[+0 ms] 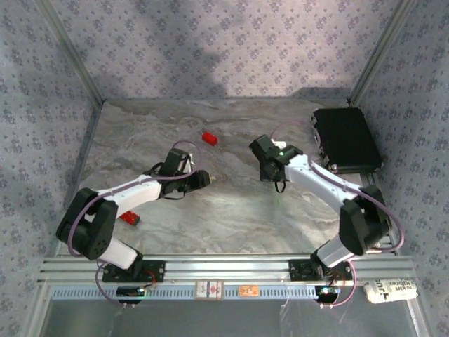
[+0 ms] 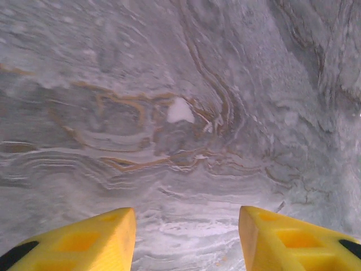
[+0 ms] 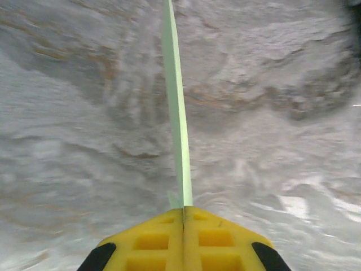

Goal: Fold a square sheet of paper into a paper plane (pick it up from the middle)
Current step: Turn over the paper at the center of the table, then hold the paper at the center of the table.

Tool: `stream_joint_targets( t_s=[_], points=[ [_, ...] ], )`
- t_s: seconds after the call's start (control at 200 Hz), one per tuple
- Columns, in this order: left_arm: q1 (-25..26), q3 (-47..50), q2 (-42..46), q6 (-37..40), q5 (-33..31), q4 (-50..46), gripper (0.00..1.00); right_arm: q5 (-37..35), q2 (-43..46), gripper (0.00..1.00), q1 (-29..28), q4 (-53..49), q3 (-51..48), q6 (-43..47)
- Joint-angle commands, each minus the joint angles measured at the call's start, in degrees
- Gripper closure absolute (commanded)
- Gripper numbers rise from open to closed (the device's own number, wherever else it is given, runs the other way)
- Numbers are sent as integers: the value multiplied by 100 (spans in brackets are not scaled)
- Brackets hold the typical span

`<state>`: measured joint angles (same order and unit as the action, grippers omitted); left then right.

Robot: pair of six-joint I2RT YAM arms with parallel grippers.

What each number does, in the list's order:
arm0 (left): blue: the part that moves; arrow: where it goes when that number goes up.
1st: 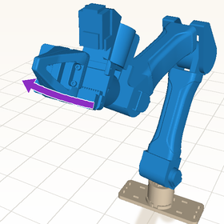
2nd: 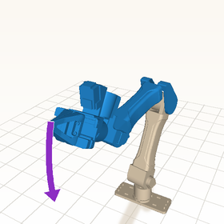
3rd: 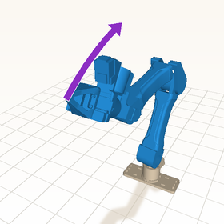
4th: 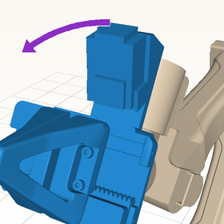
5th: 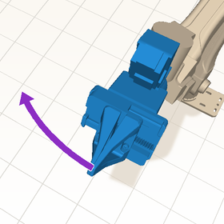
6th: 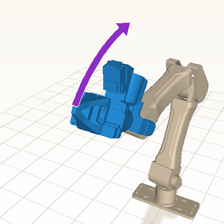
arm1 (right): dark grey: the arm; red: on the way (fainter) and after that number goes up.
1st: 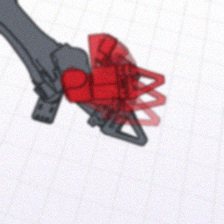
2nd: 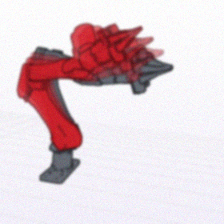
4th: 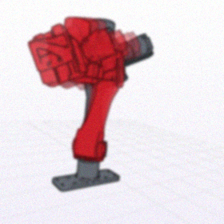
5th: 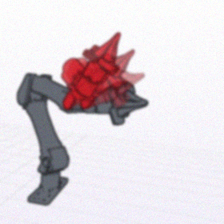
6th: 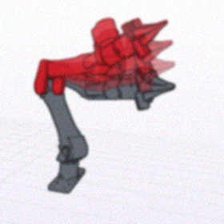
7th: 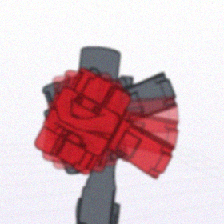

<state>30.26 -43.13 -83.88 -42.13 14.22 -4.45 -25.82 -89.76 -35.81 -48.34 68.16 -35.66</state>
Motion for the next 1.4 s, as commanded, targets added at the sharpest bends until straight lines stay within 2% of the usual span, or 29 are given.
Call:
stream_joint_targets(
  t_s=[0.0,0.185,0.36,0.605,0.735,0.86,0.929,1.039,1.139,1.394],
  points=[
    [-153,124,405,-104,-268,57,48,-1138,-403,95,-289,-931,481,12],
    [-343,294,752,-159,-642,-177,48,-883,-1413,94,-774,-821,1106,13],
    [-419,533,1211,-307,-1083,-230,45,-18,-2196,91,-1147,-373,1721,64],
    [-482,623,1408,-318,-1173,-360,44,1470,-2088,80,-1175,859,1671,205],
    [-480,595,1310,-298,-983,-285,44,2078,-1554,68,-966,1585,1089,192],
    [-460,515,1137,-231,-779,-303,44,2916,-774,61,-468,2412,81,118],
    [-456,452,967,-224,-526,-243,45,3461,-317,61,-79,3147,-828,-166],
    [-294,247,612,-177,-210,-123,49,4334,180,68,618,4279,-1967,-688],
    [-72,-2,221,-171,-21,-47,51,4952,292,72,1089,5095,-2612,-1071],
    [297,-474,-607,-258,641,112,53,5477,-208,82,1216,5748,-2745,-1390]
  ],
)
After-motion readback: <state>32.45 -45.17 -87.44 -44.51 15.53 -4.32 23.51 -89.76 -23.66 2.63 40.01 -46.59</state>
